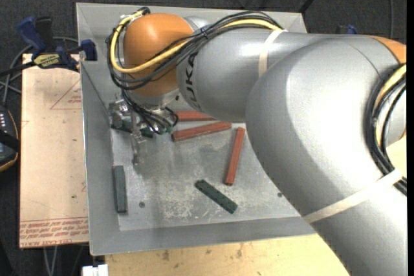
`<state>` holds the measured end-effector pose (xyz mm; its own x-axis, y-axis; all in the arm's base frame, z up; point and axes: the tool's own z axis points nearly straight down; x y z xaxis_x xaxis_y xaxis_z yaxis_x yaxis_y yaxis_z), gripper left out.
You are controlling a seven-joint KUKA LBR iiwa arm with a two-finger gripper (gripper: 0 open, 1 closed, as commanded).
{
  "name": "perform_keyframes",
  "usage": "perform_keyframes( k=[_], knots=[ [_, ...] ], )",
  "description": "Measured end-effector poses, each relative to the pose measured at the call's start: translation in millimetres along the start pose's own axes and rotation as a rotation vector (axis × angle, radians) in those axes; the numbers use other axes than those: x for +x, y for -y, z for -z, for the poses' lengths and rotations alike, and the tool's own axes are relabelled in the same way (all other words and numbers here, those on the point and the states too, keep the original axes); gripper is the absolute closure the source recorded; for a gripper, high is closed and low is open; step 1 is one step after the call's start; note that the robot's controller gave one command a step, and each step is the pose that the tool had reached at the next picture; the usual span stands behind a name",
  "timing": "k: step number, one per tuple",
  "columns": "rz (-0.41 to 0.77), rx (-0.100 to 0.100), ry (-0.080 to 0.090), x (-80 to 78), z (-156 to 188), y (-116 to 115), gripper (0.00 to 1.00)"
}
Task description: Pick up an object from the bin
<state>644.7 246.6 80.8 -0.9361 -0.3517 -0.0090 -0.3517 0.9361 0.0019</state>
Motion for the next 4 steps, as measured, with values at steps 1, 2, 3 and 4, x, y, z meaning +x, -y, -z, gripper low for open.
perform_keyframes(
  k=[1, 2, 3, 4],
  knots=[
    [-0.324, 0.003, -0.001, 6.8, 39.6, 38.9, 0.0],
    [-0.302, 0.002, -0.01, 3.7, -12.6, 25.5, 0.0],
    [-0.304, 0.002, -0.006, 2.6, -9.1, 26.0, 1.0],
    [-0.25, 0.001, 0.004, 14.7, 150.5, 22.3, 1.0]
  ],
)
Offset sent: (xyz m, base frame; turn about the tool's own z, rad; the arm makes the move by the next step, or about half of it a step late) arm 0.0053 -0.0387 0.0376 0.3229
